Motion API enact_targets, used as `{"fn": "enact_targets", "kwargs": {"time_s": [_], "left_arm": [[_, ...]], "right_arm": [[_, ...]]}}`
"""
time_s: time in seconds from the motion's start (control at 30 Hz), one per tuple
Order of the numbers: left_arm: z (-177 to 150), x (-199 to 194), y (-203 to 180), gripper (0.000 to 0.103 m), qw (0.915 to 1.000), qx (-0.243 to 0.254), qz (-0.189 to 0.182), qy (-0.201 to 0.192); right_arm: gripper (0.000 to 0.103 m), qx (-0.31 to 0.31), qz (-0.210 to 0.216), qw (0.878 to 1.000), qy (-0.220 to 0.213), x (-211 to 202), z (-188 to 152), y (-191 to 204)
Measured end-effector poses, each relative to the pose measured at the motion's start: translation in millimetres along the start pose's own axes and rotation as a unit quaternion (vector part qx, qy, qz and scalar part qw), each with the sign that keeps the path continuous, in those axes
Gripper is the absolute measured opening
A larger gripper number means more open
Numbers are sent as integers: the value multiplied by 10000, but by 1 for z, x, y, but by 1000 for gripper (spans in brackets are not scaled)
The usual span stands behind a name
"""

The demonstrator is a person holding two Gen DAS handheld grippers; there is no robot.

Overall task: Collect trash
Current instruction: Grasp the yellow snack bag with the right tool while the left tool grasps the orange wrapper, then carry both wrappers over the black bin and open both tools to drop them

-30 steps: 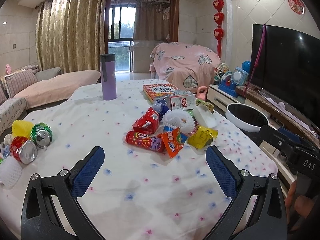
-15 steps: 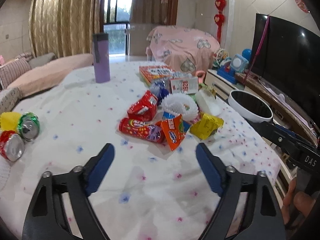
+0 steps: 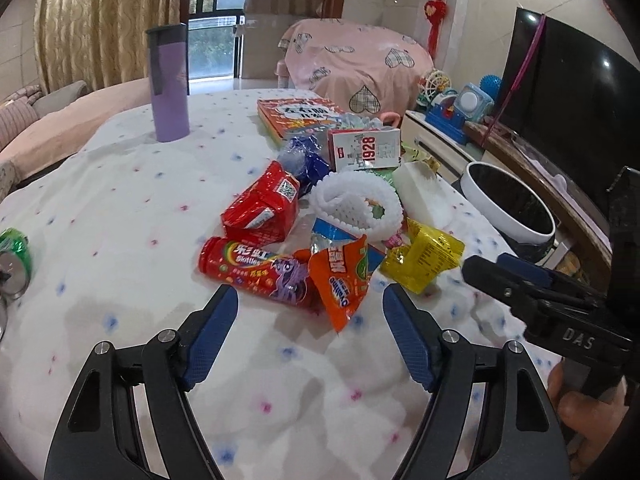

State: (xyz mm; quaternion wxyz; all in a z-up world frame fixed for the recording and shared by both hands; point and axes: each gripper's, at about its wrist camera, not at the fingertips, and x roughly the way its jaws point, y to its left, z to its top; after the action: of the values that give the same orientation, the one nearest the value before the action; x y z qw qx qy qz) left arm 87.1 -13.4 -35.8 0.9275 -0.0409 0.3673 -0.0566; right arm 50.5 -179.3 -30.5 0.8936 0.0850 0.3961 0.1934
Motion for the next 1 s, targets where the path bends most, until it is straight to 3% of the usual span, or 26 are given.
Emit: {"fn": "enact_targets", "kwargs": {"time_s": [0.2, 0.27, 0.3, 0.33, 0.43, 0.5, 0.53, 0.67, 1.0], "left_arm": [[12, 24, 1, 77, 9997, 49, -100, 222], [14, 30, -2, 74, 9996, 101, -110, 256], [14, 32, -3, 68, 9994, 125, -128, 287], [15, 36, -5, 65, 9993, 139, -147, 315], [16, 43, -9, 41, 9986, 147, -276, 426], [17, 45, -12, 13, 9983, 181, -333, 435], [17, 45, -14, 7, 9979, 182, -413, 465], [13, 37, -18, 2, 9977, 202, -529, 372], [8, 12, -40, 1, 9950, 280, -932, 237]], "right_arm": [[80, 190, 128, 9993, 308, 27, 7, -11], [73, 240, 177, 9987, 402, 34, 9, -15], [70, 280, 230, 9983, 458, 39, 9, -16], [61, 321, 277, 9978, 519, 42, 9, -18], [38, 385, 469, 9963, 604, 46, 9, -22], [11, 325, 453, 9966, 613, 43, 9, -22], [3, 299, 433, 9967, 615, 43, 9, -22], [1, 296, 420, 9972, 545, 35, 7, -25], [0, 403, 459, 9975, 362, -11, 0, -43]]}}
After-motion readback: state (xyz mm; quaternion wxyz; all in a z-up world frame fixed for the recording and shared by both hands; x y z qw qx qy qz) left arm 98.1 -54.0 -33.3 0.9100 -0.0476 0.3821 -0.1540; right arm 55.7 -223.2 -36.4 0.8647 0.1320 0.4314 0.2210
